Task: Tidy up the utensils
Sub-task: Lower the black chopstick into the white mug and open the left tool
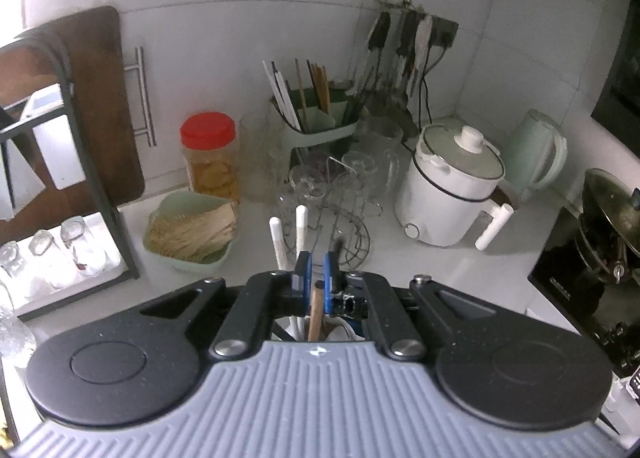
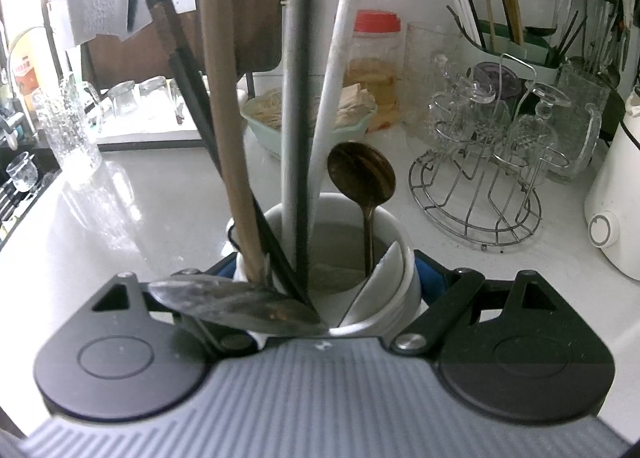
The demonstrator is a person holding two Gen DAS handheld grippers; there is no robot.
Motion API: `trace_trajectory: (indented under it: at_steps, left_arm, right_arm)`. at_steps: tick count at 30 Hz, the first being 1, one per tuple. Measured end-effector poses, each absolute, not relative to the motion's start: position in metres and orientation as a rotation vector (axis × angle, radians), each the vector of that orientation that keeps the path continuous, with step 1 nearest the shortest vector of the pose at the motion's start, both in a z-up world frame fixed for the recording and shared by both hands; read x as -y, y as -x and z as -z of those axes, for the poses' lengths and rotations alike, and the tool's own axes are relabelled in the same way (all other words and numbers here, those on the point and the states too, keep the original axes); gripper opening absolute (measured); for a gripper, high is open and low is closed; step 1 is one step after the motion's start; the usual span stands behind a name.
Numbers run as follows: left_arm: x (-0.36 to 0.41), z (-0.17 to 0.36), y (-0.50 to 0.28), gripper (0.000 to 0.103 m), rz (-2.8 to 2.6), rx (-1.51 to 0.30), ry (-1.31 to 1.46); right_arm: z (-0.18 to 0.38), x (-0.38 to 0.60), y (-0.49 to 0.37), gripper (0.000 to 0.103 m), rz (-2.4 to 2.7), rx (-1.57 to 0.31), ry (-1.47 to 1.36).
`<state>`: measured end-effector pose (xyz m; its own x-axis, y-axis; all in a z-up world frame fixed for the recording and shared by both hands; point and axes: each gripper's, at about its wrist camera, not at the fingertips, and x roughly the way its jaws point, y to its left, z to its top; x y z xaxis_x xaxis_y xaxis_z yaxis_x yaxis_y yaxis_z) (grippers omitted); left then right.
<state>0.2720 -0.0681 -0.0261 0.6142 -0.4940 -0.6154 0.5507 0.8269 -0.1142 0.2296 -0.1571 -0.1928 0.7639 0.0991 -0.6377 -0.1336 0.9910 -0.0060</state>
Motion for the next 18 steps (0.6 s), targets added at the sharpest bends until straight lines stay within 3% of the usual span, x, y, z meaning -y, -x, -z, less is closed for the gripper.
trace_trajectory:
  at_steps: [2,4,5,6,10,12,18]
  left_arm:
    - [0.064,0.024,-0.271,0.006,0.596,-0.68,-0.081]
    - [0.06,0.022,-0.269,0.013,0.589,-0.677,-0.074]
    - [0.058,0.021,-0.269,0.023,0.585,-0.676,-0.068]
    - [0.055,0.02,-0.268,0.032,0.578,-0.673,-0.062]
    - [0.044,0.014,-0.266,0.044,0.564,-0.66,-0.045]
    - [0.037,0.01,-0.264,0.056,0.556,-0.65,-0.04]
    - [0.009,-0.008,-0.258,0.075,0.527,-0.618,-0.014]
  right_arm:
    - [0.193,0.157,-0.23,0.089,-0.123,-0.694,0.049]
    - [0.191,0.157,-0.229,0.096,-0.127,-0.68,0.043]
    - [0.188,0.157,-0.227,0.103,-0.131,-0.668,0.036]
    - [0.186,0.157,-0.227,0.103,-0.134,-0.664,0.035]
    - [0.177,0.157,-0.224,0.103,-0.13,-0.658,0.036]
    - [0.171,0.155,-0.22,0.103,-0.127,-0.656,0.037]
    - [0.139,0.155,-0.202,0.103,-0.097,-0.617,0.02]
